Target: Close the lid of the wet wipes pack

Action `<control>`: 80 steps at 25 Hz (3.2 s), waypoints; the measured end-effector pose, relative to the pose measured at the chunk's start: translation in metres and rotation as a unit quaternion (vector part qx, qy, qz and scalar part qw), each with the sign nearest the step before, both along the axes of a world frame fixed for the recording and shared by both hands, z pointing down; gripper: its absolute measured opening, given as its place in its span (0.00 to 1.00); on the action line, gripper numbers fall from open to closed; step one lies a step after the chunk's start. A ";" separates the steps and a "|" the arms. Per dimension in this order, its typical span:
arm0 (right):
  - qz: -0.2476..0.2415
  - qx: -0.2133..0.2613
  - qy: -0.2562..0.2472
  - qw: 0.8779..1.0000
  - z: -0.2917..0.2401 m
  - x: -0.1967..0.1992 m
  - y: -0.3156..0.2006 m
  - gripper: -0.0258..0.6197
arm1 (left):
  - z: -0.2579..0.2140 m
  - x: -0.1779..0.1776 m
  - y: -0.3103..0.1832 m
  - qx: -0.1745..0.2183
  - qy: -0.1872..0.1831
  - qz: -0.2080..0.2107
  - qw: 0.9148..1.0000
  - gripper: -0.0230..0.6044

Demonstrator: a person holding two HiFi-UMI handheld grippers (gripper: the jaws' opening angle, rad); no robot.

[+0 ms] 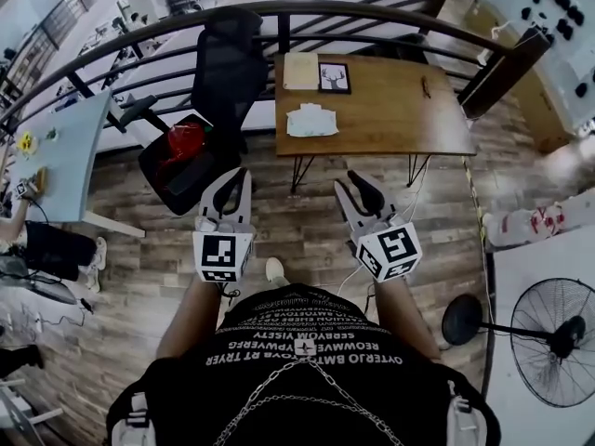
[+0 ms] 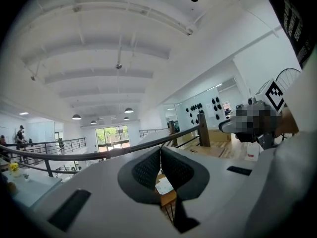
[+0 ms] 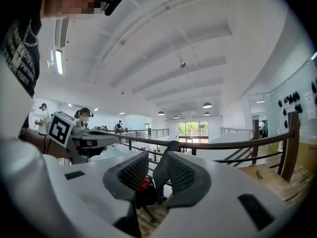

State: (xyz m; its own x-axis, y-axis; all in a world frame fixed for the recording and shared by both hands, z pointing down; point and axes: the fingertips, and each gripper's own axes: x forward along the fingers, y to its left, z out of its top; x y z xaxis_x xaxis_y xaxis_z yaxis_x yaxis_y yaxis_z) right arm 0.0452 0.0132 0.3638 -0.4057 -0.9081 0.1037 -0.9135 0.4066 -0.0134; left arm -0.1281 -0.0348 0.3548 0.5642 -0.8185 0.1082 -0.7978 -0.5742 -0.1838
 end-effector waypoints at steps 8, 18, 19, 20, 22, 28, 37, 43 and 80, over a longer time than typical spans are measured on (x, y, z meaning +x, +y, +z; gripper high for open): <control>-0.018 -0.031 -0.005 0.999 0.024 -0.023 -0.042 0.21 | 0.009 -0.013 -0.032 -0.001 0.016 0.003 1.000 0.08; 0.002 -0.034 -0.011 0.999 0.021 -0.018 -0.078 0.21 | 0.007 -0.006 -0.069 -0.007 0.016 0.025 1.000 0.08; 0.005 -0.036 -0.012 0.999 0.023 -0.017 -0.081 0.21 | 0.007 -0.004 -0.072 -0.008 0.017 0.029 0.999 0.08; 0.006 -0.037 -0.012 0.999 0.023 -0.018 -0.083 0.21 | 0.008 -0.003 -0.076 -0.008 0.017 0.033 0.999 0.08; 0.010 -0.036 -0.010 0.999 0.023 -0.019 -0.088 0.21 | 0.008 -0.002 -0.083 -0.008 0.017 0.040 0.999 0.08; 0.031 -0.032 -0.008 0.999 0.021 -0.019 -0.104 0.21 | 0.005 -0.001 -0.105 -0.004 0.022 0.061 0.998 0.08; 0.051 -0.041 0.008 0.998 0.023 -0.030 -0.117 0.21 | 0.018 0.006 -0.125 -0.017 0.021 0.095 0.995 0.08; 0.062 -0.057 0.006 0.996 0.031 -0.021 -0.118 0.21 | 0.031 0.019 -0.129 -0.032 0.013 0.112 0.993 0.08; -0.013 -0.074 0.000 0.997 0.044 0.085 -0.276 0.19 | 0.046 0.132 -0.269 -0.051 -0.013 0.063 0.997 0.08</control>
State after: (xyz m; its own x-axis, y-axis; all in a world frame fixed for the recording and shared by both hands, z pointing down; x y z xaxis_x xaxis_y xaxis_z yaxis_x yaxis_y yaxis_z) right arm 0.1301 -0.2630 0.4077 -0.4287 -0.8721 0.2358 -0.9028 0.4236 -0.0748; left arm 0.0044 -0.3036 0.4012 0.6582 -0.7248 0.2036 -0.7135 -0.6868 -0.1385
